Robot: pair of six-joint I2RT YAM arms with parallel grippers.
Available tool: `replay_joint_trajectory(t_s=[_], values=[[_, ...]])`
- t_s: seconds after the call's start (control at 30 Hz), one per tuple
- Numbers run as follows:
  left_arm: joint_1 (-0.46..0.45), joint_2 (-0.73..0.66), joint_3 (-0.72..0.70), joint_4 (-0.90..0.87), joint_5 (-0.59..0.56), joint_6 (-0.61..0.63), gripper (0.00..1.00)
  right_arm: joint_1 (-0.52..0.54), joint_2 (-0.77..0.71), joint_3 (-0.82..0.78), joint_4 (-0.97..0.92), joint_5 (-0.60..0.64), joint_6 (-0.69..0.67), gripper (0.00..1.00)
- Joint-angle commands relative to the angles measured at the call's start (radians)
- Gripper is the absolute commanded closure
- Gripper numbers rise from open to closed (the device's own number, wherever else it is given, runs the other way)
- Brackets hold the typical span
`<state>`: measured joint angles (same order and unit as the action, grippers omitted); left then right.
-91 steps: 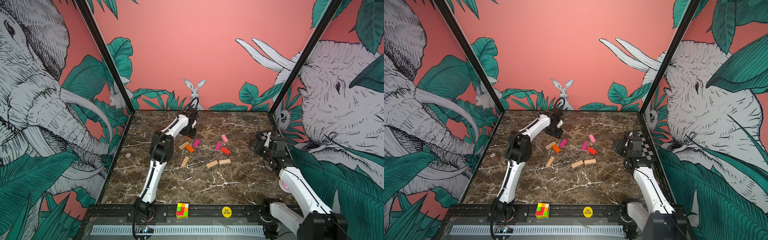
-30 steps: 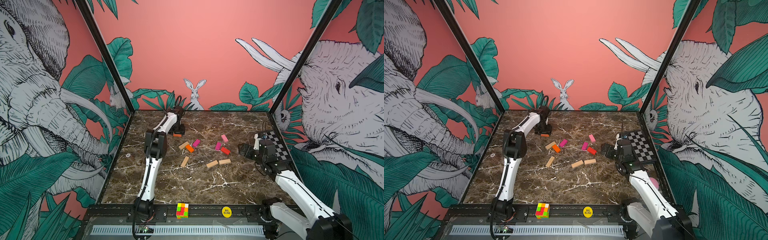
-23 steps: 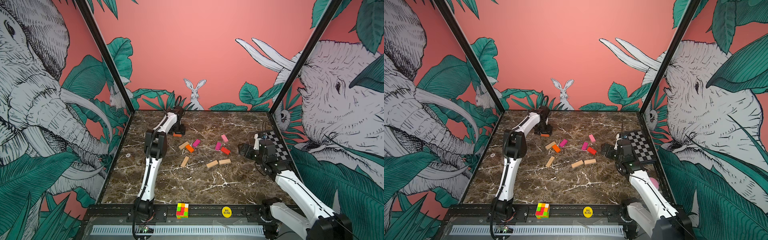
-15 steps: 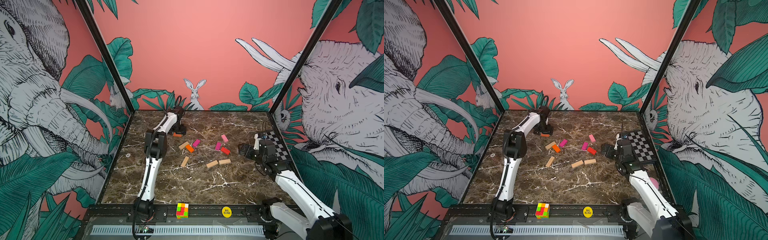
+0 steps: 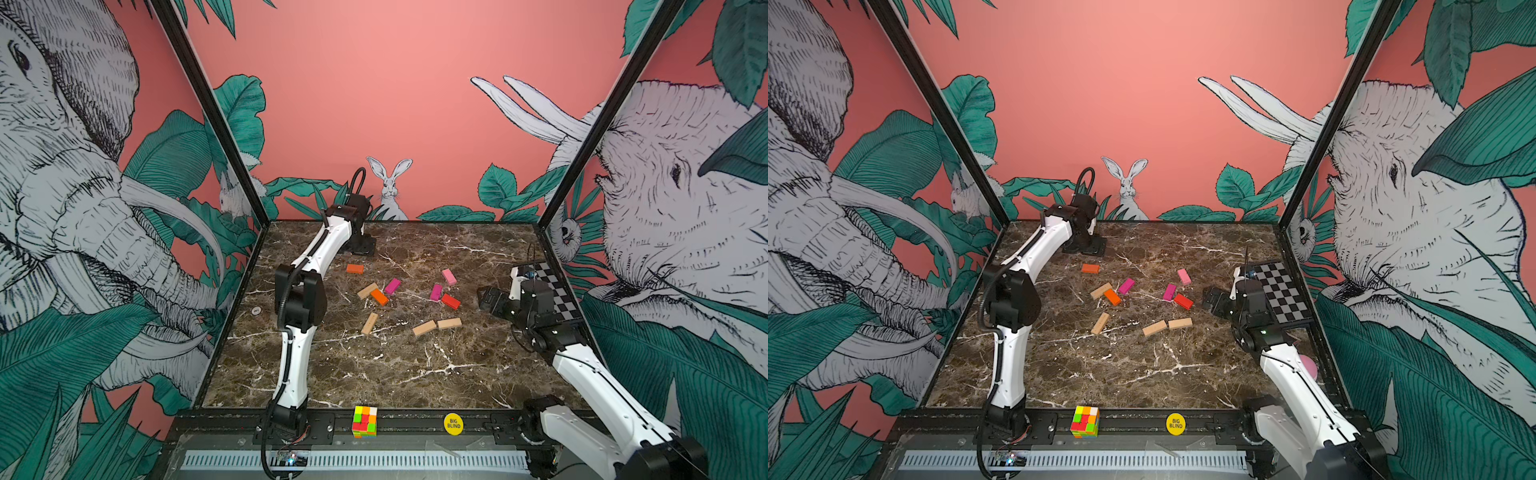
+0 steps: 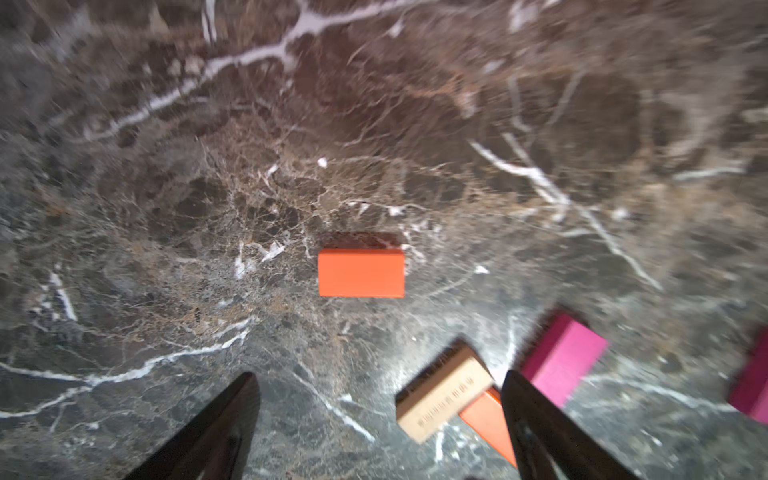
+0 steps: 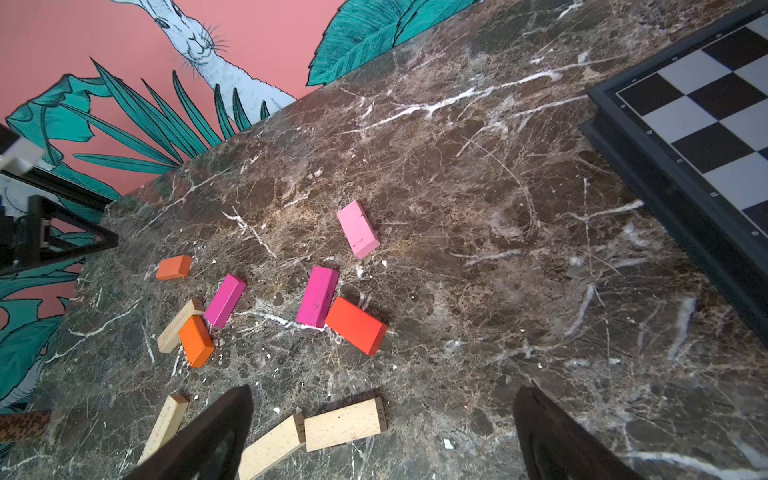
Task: Assemble the letter p with building blocks
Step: Place the building block at the center of the board, then pick up the building block from the center of the board.
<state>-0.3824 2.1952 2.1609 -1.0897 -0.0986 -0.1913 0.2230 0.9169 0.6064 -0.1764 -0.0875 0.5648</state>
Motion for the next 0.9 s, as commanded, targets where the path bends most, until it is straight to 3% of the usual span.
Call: replay_joint_trajectory(t_s=[0.0,0.23,0.6,0.87], values=[[-0.051,-0.051,-0.064,0.001,-0.003,0.048,0.09,0.009,-0.043,-0.015,-0.010,0.000,-0.008,0.02],[-0.136,-0.072,-0.145,0.033,0.049,0.077,0.15,0.009,-0.083,-0.029,-0.044,0.002,-0.008,0.02],[-0.215,0.041,-0.107,0.025,0.077,0.084,0.19,0.008,-0.083,-0.036,-0.051,0.008,-0.011,0.02],[-0.233,0.110,-0.073,0.026,0.093,0.070,0.27,0.008,-0.084,-0.043,-0.054,0.014,-0.013,0.02]])
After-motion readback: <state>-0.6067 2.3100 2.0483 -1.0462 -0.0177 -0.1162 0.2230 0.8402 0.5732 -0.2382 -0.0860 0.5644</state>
